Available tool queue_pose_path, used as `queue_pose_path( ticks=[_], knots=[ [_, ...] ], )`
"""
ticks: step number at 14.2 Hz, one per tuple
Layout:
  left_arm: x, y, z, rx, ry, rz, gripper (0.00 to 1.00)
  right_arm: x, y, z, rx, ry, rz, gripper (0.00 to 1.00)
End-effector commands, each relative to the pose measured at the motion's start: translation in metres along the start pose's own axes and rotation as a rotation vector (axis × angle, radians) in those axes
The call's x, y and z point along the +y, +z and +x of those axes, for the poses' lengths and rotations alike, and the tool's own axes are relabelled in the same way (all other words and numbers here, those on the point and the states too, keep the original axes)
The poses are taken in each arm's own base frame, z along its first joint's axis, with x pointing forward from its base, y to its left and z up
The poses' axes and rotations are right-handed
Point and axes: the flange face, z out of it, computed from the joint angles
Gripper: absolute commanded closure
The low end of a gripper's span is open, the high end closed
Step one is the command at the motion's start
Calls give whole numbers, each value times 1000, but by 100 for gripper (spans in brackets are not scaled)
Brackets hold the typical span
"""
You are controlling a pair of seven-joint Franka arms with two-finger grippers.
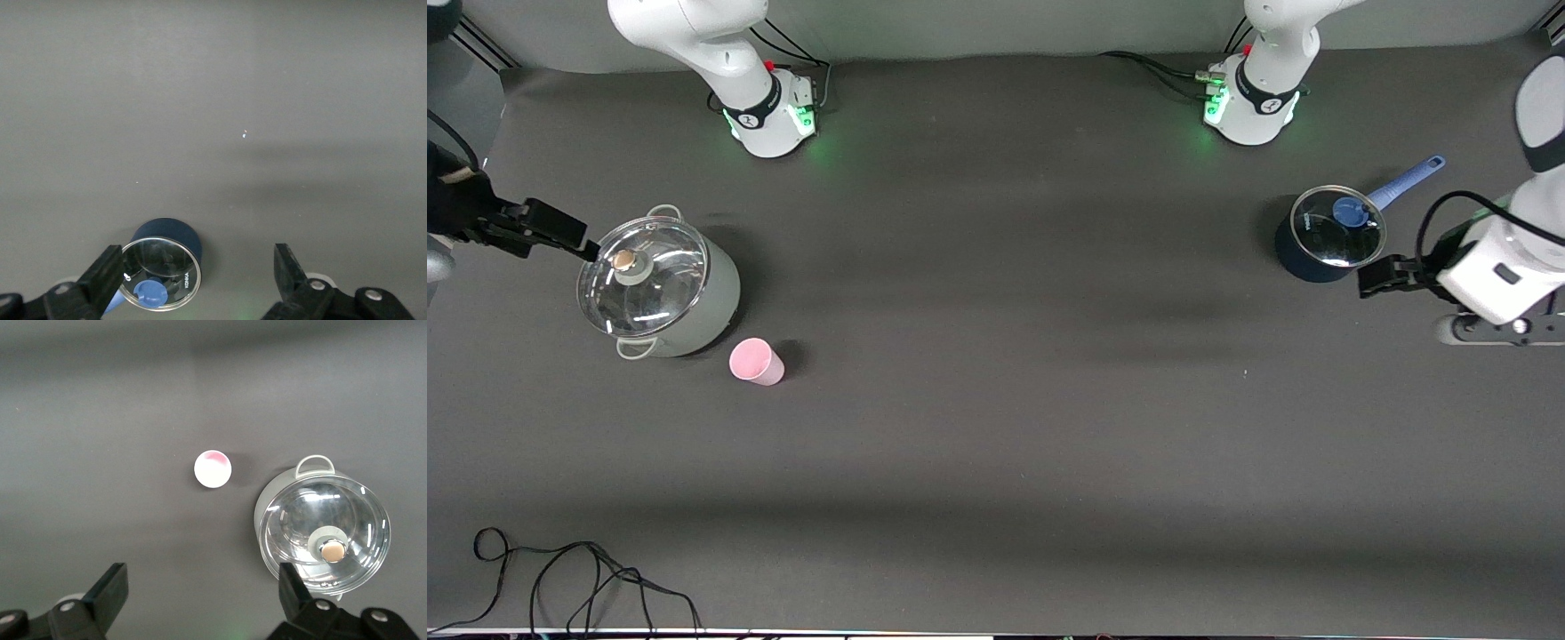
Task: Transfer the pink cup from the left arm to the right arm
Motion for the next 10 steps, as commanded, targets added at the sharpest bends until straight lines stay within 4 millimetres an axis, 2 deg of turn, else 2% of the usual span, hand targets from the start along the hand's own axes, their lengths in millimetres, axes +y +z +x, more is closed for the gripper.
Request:
queue_pose_path(
  ticks=[1,3,4,7,10],
  knots=[
    [-1,-12,-3,10,-6,2,0,-7,21,21,-30,9,-15,0],
    [-1,-14,-3,24,-8,3,0,-11,13,28,-7,-1,-17,0],
    [2,-14,-3,38,-5,4,0,-12,15,31,-9,-1,-20,0],
    [7,-14,-8,66,22,16,0,-12,14,27,-19,-2,-21,0],
    [3,-16,-15,76,45,27,0,-14,15,25,-26,-7,-22,0]
  ],
)
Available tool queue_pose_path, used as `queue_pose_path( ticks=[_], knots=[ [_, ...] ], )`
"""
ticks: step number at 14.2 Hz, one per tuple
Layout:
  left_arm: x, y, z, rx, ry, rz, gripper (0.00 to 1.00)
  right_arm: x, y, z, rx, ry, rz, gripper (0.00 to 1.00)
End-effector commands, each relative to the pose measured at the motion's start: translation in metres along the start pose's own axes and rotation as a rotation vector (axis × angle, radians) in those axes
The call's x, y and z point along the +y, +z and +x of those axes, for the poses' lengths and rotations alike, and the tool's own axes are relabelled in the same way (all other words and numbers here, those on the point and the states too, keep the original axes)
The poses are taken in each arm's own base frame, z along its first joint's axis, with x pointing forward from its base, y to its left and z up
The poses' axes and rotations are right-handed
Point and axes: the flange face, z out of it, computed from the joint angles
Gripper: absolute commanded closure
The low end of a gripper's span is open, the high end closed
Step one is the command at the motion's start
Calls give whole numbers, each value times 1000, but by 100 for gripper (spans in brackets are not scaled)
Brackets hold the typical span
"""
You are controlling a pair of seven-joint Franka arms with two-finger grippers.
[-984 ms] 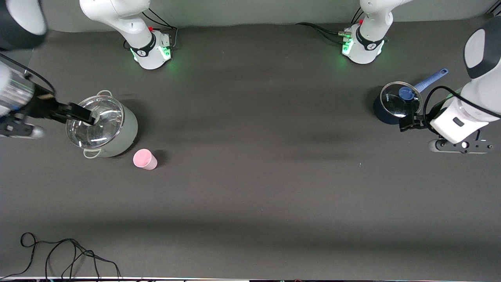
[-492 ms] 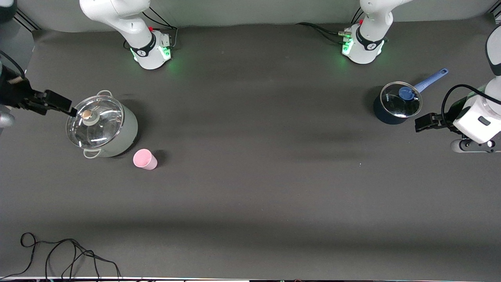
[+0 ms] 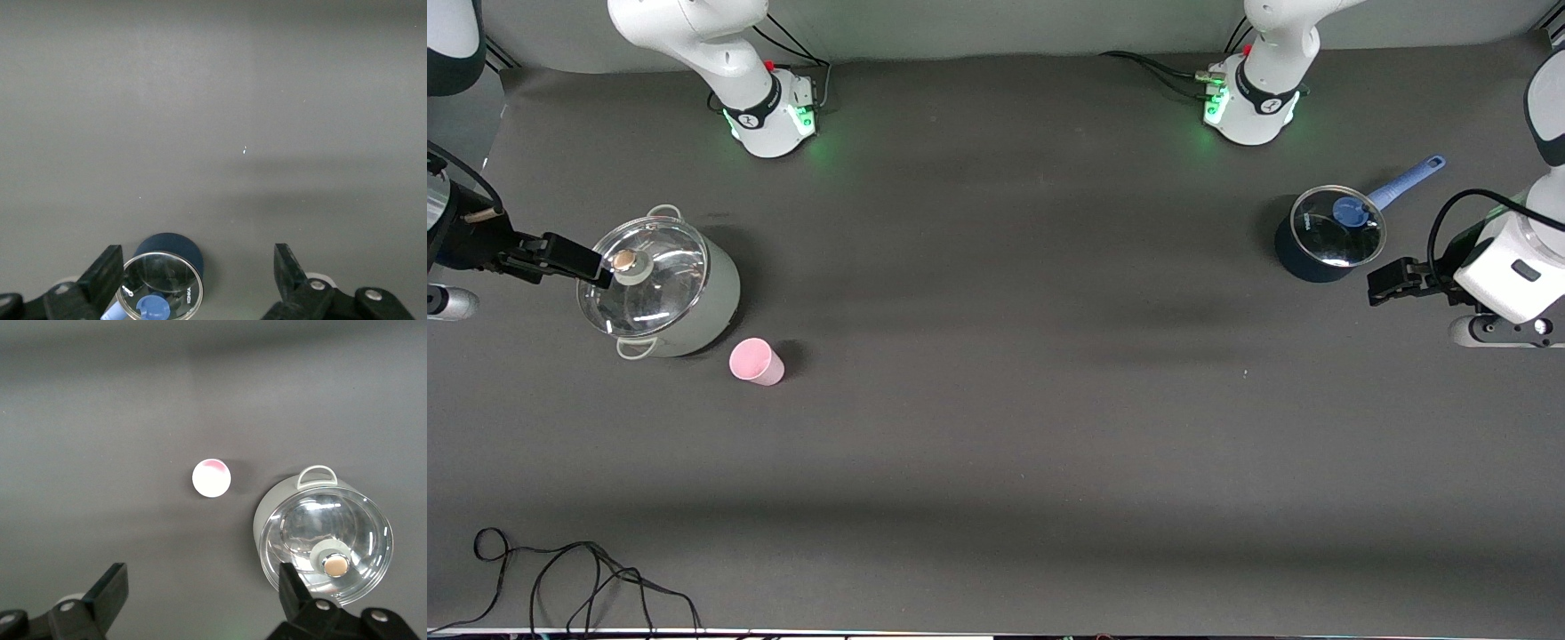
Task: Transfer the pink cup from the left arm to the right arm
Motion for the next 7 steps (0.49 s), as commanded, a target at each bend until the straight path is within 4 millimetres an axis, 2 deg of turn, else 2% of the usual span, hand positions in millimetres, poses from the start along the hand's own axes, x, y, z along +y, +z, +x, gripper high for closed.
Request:
queue_pose_path(
  ticks=[1,3,4,5,7],
  knots=[
    [0,-7,-16,20,20,24,0,-4,-6,-2,-6,-5,1,0],
    [-7,-7,-15,20,7,19,0,1,-5,-5,-18,-3,1,0],
    [-1,-6,-15,19,17,17,0,13,-6,-5,-18,15,6,0],
    [-3,-8,-15,20,9,9,0,20,-6,-5,-22,15,12,0],
    [0,-10,-15,26,6,-6,0,30,-9,-11,-17,-7,21,0]
  ],
)
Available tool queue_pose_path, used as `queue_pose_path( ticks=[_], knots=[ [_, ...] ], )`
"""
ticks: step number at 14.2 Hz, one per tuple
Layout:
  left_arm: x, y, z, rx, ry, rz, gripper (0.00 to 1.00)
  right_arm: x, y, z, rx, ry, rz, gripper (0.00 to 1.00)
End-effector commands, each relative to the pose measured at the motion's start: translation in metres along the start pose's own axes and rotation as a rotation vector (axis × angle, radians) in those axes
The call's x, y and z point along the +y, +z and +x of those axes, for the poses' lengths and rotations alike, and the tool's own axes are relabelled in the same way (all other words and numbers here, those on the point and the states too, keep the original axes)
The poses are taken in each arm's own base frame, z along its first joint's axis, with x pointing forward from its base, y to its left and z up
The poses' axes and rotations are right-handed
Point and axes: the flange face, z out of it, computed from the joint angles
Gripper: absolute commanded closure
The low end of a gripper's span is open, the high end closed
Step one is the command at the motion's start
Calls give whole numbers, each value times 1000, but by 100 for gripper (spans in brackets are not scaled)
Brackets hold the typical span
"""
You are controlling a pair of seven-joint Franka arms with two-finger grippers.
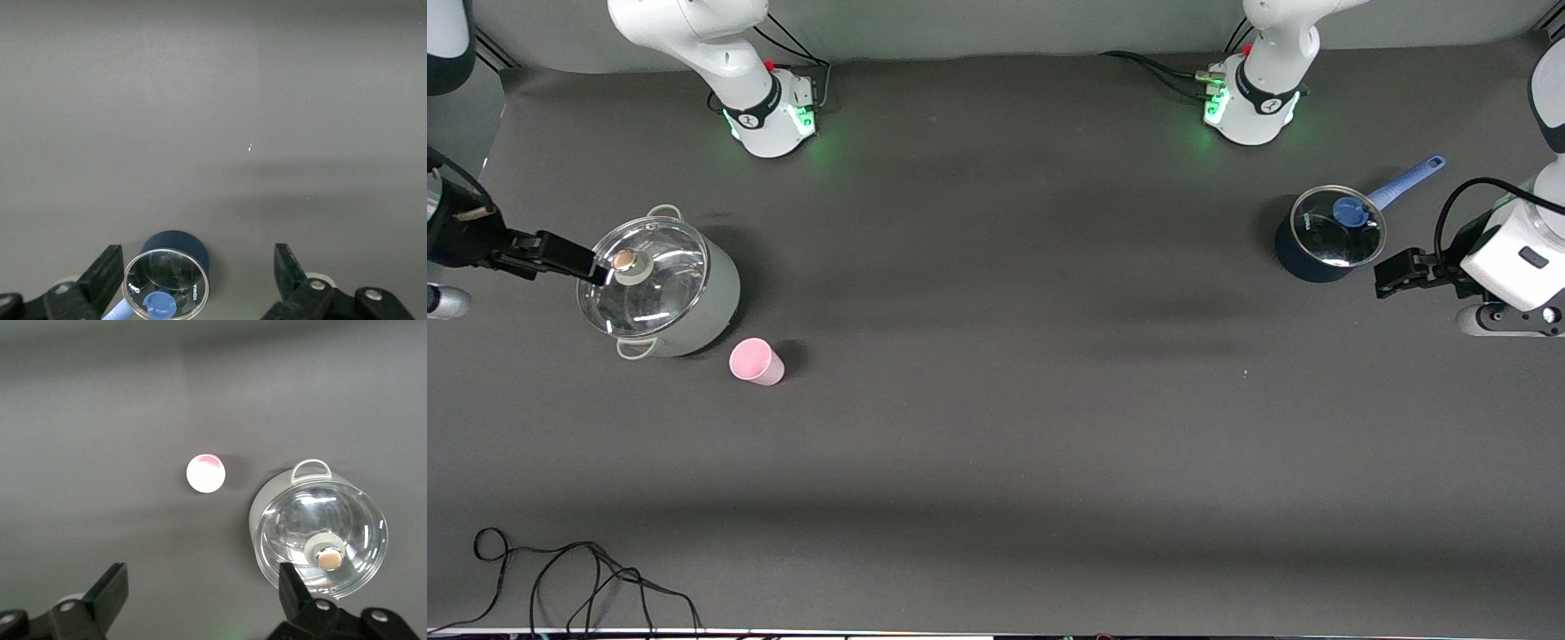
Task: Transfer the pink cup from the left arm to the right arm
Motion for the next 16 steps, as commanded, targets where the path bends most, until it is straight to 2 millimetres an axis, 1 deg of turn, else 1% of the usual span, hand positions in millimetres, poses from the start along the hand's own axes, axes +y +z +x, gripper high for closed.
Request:
queue_pose_path(
  ticks=[1,2,3,4,5,6,7,8,9,12,16],
  knots=[
    [8,-10,-8,26,14,-9,0,14,-12,-14,6,-21,15,0],
    [10,-12,-8,31,15,-9,0,20,-16,-23,18,-12,19,0],
    [14,-12,-8,31,22,-8,0,29,-15,-34,18,2,22,0],
    [14,-13,-8,33,21,-7,0,26,-14,-45,24,-4,19,0],
    [16,-14,-8,36,32,-7,0,19,-9,-53,19,-13,10,0],
    [15,-18,-8,39,48,-7,0,13,-7,-53,12,-19,-6,0],
    [12,-21,-9,40,63,-6,0,1,-3,-52,4,-43,-31,0],
    [8,-21,-9,39,60,-8,0,-11,1,-47,1,-67,-62,0],
    [8,-23,-9,42,60,-10,0,-14,2,-43,1,-71,-75,0],
    [1,-25,-11,26,32,-69,0,-14,1,-41,2,-69,-73,0],
    [1,-24,-10,23,30,-64,0,-13,1,-41,0,-69,-73,0]
  ],
)
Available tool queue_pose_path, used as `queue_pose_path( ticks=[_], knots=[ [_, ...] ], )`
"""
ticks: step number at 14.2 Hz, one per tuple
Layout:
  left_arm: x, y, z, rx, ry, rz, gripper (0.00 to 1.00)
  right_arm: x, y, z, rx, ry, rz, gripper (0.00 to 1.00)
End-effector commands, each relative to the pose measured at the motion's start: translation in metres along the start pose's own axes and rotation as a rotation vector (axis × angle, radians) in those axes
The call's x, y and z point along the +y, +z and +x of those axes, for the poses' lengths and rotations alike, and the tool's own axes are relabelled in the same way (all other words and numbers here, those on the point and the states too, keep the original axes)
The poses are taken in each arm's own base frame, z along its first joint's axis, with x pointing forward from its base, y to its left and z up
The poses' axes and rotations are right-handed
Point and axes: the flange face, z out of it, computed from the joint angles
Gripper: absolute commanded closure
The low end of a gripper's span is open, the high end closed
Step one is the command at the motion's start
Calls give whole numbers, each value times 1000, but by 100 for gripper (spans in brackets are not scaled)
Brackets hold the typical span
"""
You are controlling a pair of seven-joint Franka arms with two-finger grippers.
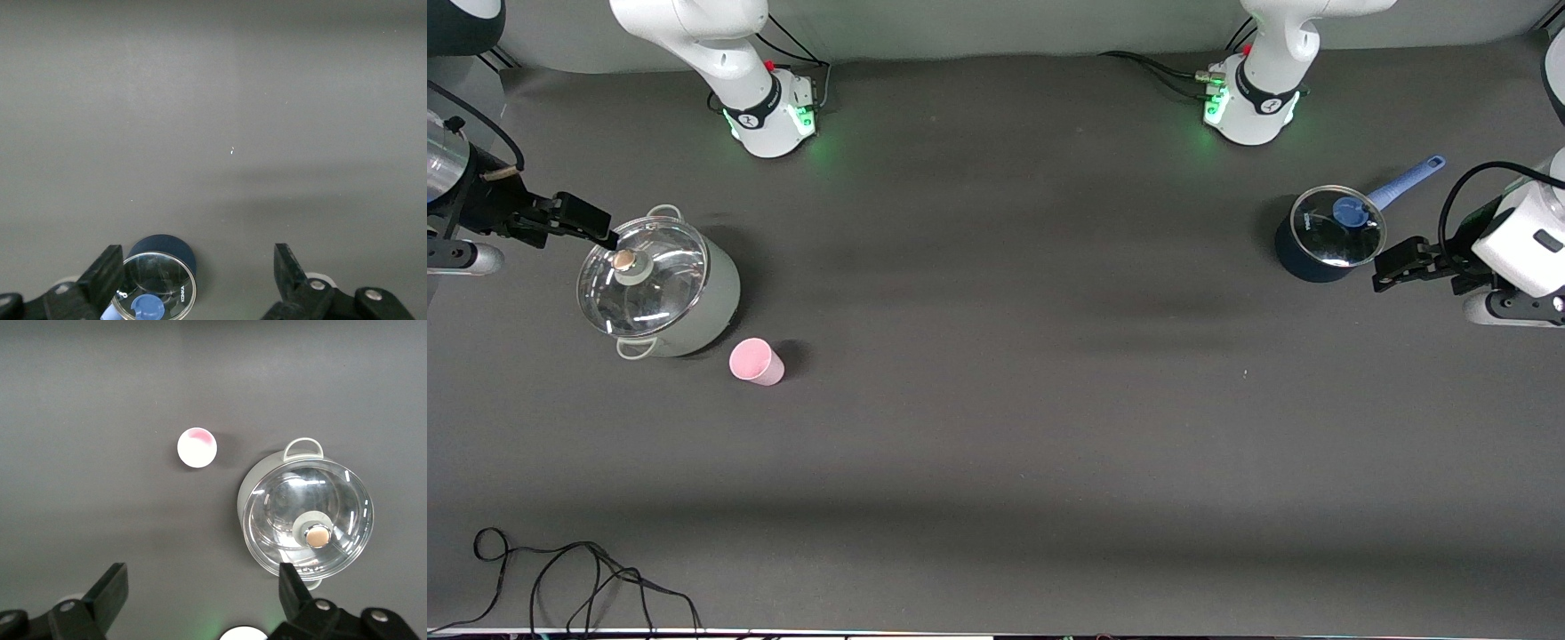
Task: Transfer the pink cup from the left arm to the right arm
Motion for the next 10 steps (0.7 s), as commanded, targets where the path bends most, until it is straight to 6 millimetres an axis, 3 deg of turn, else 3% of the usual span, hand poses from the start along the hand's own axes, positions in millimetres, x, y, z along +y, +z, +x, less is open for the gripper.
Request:
queue_pose_path(
  ticks=[1,10],
  knots=[
    [0,-9,-5,-1,8,-12,0,3,-3,0,13,3,-18,0],
    [1,-10,-3,0,15,45,0,0,-1,5,10,-2,-12,0]
  ],
)
